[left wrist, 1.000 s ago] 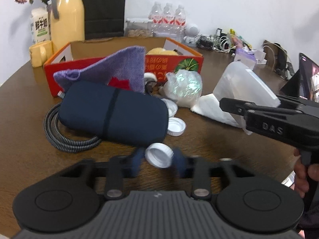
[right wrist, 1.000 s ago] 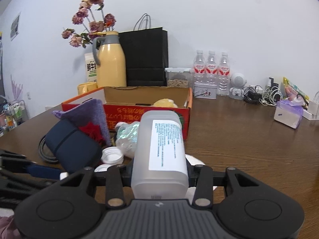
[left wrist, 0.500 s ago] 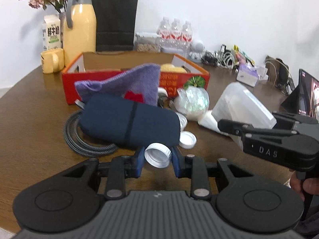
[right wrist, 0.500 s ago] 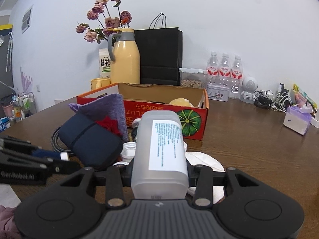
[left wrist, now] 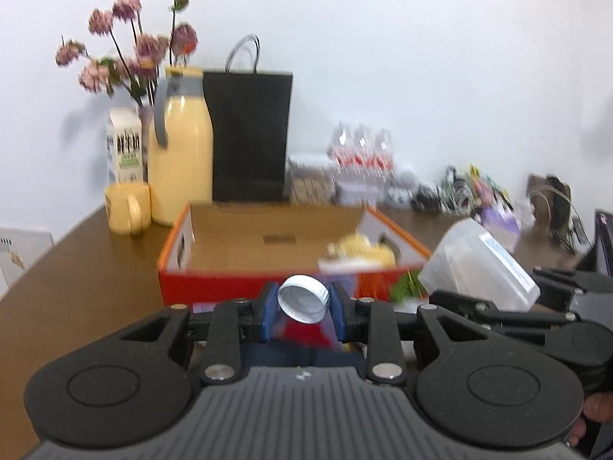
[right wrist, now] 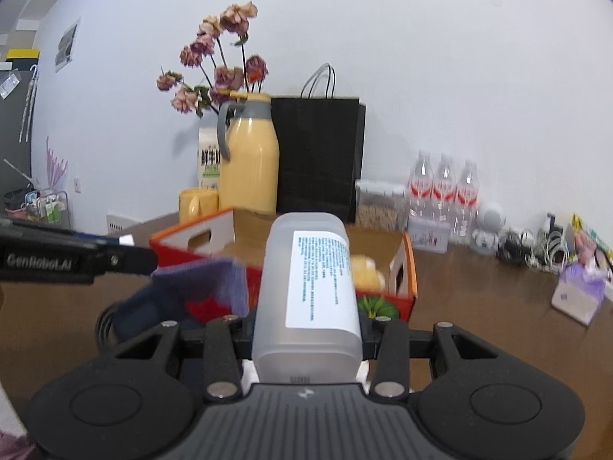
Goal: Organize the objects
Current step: 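Grasp a white bottle cap with the left tool while the right tool lifts the bottle, then place the bottle and cap into the cardboard box and release both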
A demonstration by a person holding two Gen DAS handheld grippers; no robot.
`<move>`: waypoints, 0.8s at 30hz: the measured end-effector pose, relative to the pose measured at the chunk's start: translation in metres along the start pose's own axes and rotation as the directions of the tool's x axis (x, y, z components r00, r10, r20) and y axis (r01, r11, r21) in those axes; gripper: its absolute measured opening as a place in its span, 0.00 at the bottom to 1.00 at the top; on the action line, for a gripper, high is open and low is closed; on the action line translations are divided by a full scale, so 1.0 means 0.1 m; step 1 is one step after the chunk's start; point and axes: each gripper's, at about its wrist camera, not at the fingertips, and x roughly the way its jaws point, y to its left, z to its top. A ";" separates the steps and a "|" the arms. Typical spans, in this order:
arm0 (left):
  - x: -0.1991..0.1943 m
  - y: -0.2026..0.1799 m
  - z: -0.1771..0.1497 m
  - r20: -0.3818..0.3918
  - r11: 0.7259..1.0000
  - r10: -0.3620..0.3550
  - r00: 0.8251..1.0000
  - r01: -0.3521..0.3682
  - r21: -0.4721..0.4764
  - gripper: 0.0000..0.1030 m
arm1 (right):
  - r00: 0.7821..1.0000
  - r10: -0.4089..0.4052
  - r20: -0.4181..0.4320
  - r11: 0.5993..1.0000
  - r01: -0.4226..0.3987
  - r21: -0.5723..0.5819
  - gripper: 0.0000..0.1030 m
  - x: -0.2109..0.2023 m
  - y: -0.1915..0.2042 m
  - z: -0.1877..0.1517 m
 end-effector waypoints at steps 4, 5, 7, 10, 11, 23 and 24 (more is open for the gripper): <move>0.22 0.08 0.26 0.046 1.000 0.019 0.999 -0.018 -0.021 0.28 | 0.999 -0.011 0.030 1.000 0.011 0.004 0.39 0.23 -0.04 0.23; 0.29 0.11 0.32 0.057 0.999 0.025 0.998 -0.023 -0.030 0.28 | 0.999 -0.008 0.034 1.000 0.008 0.012 0.39 0.29 -0.06 0.29; 0.45 0.17 0.43 0.069 0.998 0.039 0.997 -0.035 -0.057 0.28 | 0.999 -0.004 0.036 1.000 0.003 0.023 0.39 0.46 -0.08 0.40; 0.73 0.24 0.53 0.050 0.994 0.061 0.997 -0.057 -0.089 0.28 | 0.999 -0.004 0.033 1.000 0.003 0.029 0.39 0.74 -0.09 0.54; 0.81 0.27 0.55 0.042 0.993 0.068 0.997 -0.064 -0.096 0.28 | 1.000 -0.001 0.029 1.000 0.000 0.029 0.39 0.84 -0.08 0.59; 1.74 0.64 0.59 -0.141 0.973 0.158 0.977 -0.178 -0.146 0.28 | 0.991 0.056 -0.124 0.996 -0.046 0.077 0.39 2.02 0.12 0.74; 1.77 0.65 0.57 -0.154 0.973 0.158 0.975 -0.180 -0.144 0.28 | 0.988 0.060 -0.143 0.995 -0.049 0.084 0.39 2.10 0.12 0.71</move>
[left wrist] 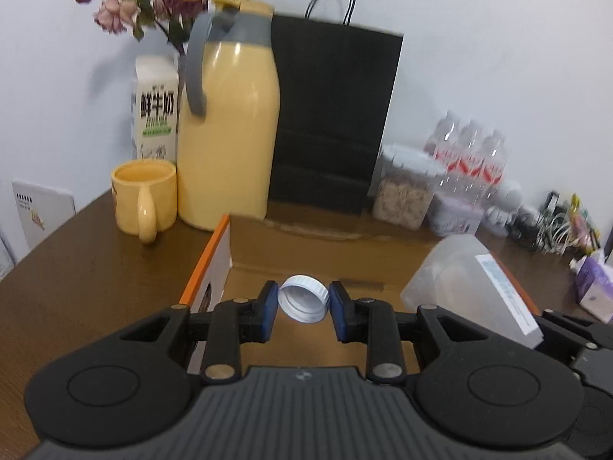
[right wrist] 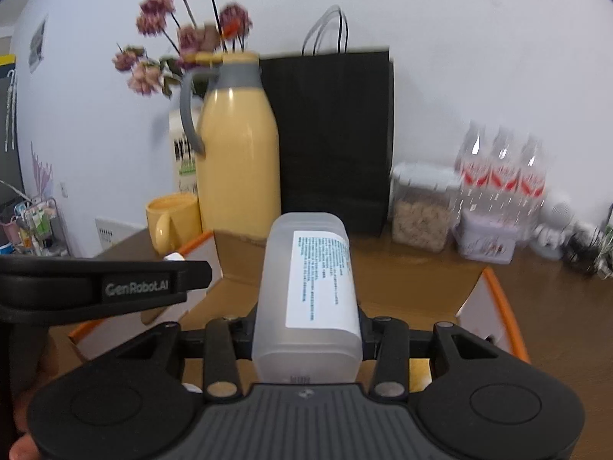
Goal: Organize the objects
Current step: 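Place the bottle and cap into the cardboard box and release both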
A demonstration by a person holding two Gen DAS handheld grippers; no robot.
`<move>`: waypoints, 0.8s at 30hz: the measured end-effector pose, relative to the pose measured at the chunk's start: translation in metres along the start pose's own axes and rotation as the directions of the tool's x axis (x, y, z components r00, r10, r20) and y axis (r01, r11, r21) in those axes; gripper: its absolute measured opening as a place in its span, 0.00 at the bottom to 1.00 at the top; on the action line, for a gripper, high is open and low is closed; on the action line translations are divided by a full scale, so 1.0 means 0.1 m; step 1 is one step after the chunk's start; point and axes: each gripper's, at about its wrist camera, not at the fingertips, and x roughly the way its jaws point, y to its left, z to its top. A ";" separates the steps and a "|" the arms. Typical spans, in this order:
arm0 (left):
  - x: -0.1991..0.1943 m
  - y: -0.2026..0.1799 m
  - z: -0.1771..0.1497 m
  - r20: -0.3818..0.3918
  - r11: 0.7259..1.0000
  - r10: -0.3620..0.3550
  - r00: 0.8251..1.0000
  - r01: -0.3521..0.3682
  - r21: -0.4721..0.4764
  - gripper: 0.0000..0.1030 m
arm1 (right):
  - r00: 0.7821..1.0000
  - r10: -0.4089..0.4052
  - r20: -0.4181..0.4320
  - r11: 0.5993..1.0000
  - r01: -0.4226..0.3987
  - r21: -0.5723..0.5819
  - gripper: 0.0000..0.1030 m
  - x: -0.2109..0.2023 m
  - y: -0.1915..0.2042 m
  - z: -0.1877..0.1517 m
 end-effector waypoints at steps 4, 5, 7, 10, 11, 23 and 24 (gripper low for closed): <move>0.09 -0.01 -0.06 -0.051 1.000 0.001 0.999 0.000 0.017 0.28 | 0.997 0.013 -0.079 1.000 -0.011 0.021 0.39 0.17 -0.03 -0.10; 0.12 -0.01 -0.09 -0.069 1.000 -0.002 0.998 0.004 0.018 0.28 | 0.996 0.015 -0.093 1.000 -0.012 0.027 0.39 0.19 -0.04 -0.12; 0.16 -0.01 -0.11 -0.090 1.000 -0.010 0.996 0.012 0.018 0.28 | 0.995 0.017 -0.100 0.999 -0.014 0.033 0.39 0.21 -0.05 -0.15; 0.17 -0.01 -0.14 -0.095 1.000 -0.011 0.995 0.014 0.022 0.28 | 0.995 0.013 -0.095 1.000 -0.010 0.024 0.39 0.18 -0.03 -0.17; 0.16 0.00 -0.15 -0.092 1.000 -0.014 0.996 0.017 0.023 0.29 | 0.995 0.014 -0.094 1.000 -0.012 0.021 0.39 0.17 -0.03 -0.17; 0.01 -0.02 -0.15 0.007 0.999 -0.005 1.000 0.005 0.032 0.70 | 0.996 0.001 -0.086 1.000 0.001 0.023 0.66 0.13 -0.03 -0.20; -0.02 -0.02 -0.15 0.019 0.999 -0.002 1.000 0.002 0.033 0.80 | 0.997 -0.001 -0.077 1.000 0.002 0.022 0.73 0.10 -0.03 -0.19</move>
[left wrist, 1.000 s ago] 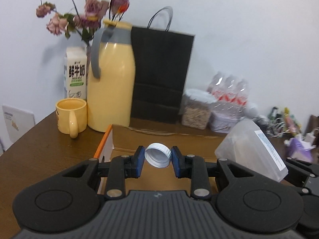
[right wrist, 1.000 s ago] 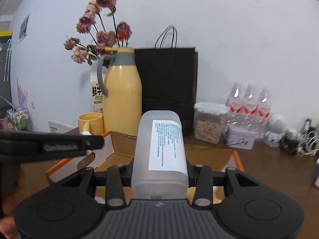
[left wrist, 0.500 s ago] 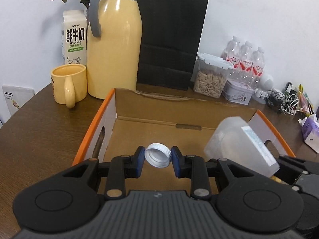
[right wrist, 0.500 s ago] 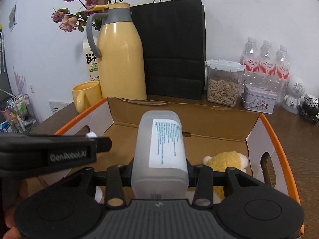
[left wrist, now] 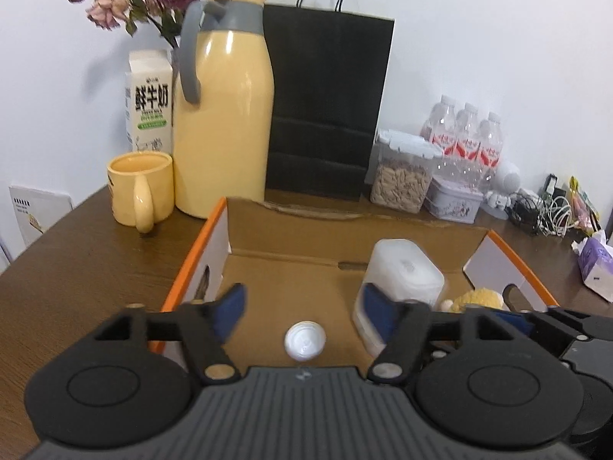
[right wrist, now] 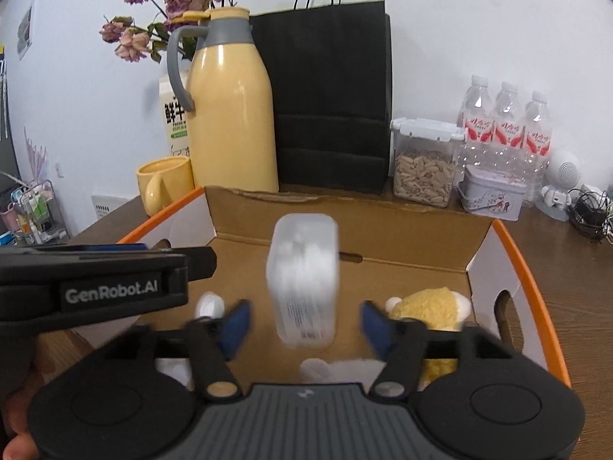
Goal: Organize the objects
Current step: 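Place the bottle and cap into the cardboard box and release both, then grasp the white cloth with the right tool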
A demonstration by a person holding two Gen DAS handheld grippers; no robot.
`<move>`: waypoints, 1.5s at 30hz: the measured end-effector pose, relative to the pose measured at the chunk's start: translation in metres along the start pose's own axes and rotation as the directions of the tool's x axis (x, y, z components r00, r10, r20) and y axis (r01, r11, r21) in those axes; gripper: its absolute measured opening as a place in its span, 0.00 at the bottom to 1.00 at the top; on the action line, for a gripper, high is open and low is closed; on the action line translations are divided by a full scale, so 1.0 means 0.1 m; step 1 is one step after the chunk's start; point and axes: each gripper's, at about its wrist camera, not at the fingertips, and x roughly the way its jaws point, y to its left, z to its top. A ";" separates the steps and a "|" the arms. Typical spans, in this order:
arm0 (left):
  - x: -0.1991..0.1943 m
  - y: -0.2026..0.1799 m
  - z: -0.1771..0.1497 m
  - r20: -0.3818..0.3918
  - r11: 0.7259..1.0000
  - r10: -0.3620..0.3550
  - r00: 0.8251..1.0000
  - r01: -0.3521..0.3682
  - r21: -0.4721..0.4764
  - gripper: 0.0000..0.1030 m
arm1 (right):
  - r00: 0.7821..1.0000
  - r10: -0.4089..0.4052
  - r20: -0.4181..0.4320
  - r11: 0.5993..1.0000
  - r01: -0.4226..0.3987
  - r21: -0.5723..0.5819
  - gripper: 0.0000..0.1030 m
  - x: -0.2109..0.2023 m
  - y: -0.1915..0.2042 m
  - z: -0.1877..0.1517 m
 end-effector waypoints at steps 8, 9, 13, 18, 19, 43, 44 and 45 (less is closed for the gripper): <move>-0.21 -0.01 0.01 0.115 1.000 -0.006 0.993 0.006 0.000 1.00 | 0.997 -0.004 0.073 1.000 0.002 0.022 1.00 -0.20 -0.08 0.02; -0.23 -0.01 0.02 0.122 1.000 -0.006 0.992 0.006 0.000 1.00 | 0.997 -0.004 0.082 1.000 0.002 0.021 1.00 -0.23 -0.08 0.02; -0.28 -0.02 0.02 0.144 1.000 -0.004 0.990 0.004 0.001 1.00 | 0.995 -0.011 0.098 1.000 0.009 0.016 1.00 -0.30 -0.08 0.04; -0.47 -0.04 0.02 0.197 1.000 -0.005 0.980 0.003 0.009 1.00 | 0.991 -0.020 0.129 1.000 0.020 0.000 1.00 -0.45 -0.06 0.05; -0.51 -0.04 0.03 0.208 1.000 -0.006 0.978 0.004 0.011 1.00 | 0.990 -0.021 0.139 1.000 0.022 -0.005 1.00 -0.49 -0.06 0.06; -1.57 0.08 -0.35 0.206 0.999 0.005 0.978 -0.014 0.043 1.00 | 0.982 -0.073 0.177 0.994 0.086 -0.067 1.00 -1.86 -0.32 -0.55; -1.61 0.10 -0.39 0.200 0.999 0.007 0.980 -0.017 0.046 1.00 | 0.984 -0.077 0.162 0.994 0.088 -0.066 1.00 -1.90 -0.36 -0.62; -1.64 0.12 -0.43 0.195 0.999 0.010 0.981 -0.020 0.048 1.00 | 0.986 -0.080 0.149 0.994 0.091 -0.066 1.00 -1.92 -0.39 -0.69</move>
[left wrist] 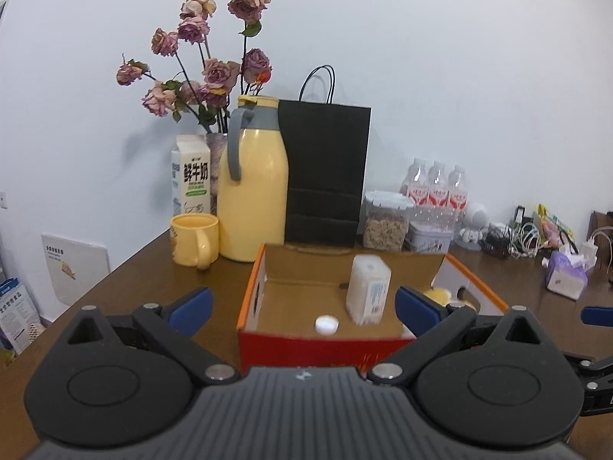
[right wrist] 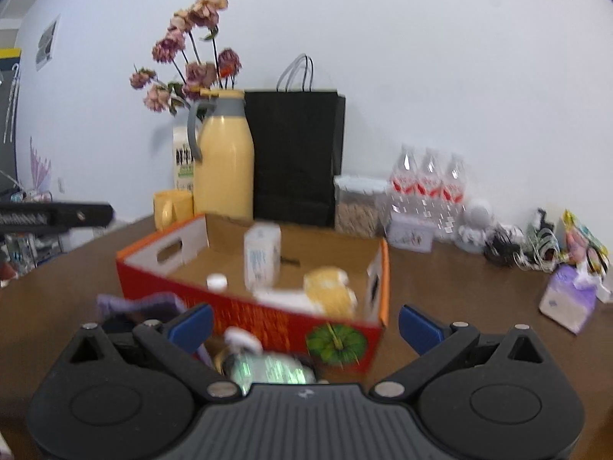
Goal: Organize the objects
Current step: 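Grasp the white cloth with the right tool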
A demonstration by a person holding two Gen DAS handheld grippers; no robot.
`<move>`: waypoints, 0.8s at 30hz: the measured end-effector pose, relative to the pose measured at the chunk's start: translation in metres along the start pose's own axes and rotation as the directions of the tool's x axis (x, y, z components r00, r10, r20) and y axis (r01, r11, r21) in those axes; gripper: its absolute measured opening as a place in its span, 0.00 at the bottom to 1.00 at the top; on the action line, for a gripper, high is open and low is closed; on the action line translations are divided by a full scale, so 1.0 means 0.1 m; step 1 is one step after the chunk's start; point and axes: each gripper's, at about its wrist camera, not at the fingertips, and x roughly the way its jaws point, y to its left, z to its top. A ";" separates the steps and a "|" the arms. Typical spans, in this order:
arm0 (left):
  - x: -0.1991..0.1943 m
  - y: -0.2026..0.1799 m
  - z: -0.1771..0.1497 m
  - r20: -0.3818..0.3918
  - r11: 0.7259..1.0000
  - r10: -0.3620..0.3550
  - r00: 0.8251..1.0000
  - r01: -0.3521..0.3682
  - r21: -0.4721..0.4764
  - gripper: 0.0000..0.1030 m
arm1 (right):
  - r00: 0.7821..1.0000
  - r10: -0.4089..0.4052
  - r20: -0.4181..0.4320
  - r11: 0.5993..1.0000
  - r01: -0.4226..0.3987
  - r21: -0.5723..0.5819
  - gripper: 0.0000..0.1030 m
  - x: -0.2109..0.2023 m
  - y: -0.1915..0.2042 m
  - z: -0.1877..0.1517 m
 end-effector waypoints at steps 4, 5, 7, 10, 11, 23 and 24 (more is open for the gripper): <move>-0.13 0.06 -0.12 -0.028 1.000 0.015 1.000 -0.015 0.008 1.00 | 0.997 -0.017 -0.069 1.000 0.018 0.008 1.00 -0.10 -0.13 -0.28; -0.16 0.08 -0.15 -0.036 1.000 0.019 0.999 -0.019 0.009 1.00 | 0.996 -0.020 -0.091 1.000 0.022 0.015 1.00 -0.11 -0.17 -0.36; -0.20 0.11 -0.22 -0.053 1.000 0.027 0.998 -0.026 0.011 1.00 | 0.991 -0.022 -0.133 0.999 0.026 0.024 1.00 -0.12 -0.24 -0.52; -0.25 0.17 -0.31 -0.075 0.999 0.039 0.996 -0.038 0.011 1.00 | 0.981 -0.034 -0.189 0.998 0.042 0.039 1.00 -0.10 -0.33 -0.72; -0.26 0.19 -0.34 -0.081 0.999 0.041 0.996 -0.041 0.009 1.00 | 0.978 -0.036 -0.205 0.998 0.046 0.044 1.00 -0.09 -0.36 -0.77; -0.34 0.19 -0.46 -0.113 1.000 0.022 0.993 -0.021 0.011 1.00 | 0.951 0.057 -0.303 0.998 -0.043 0.054 1.00 0.35 -0.45 -0.79; -0.34 0.20 -0.47 -0.114 1.000 0.022 0.993 -0.021 0.010 1.00 | 0.950 0.068 -0.305 0.997 -0.053 0.056 1.00 0.38 -0.46 -0.77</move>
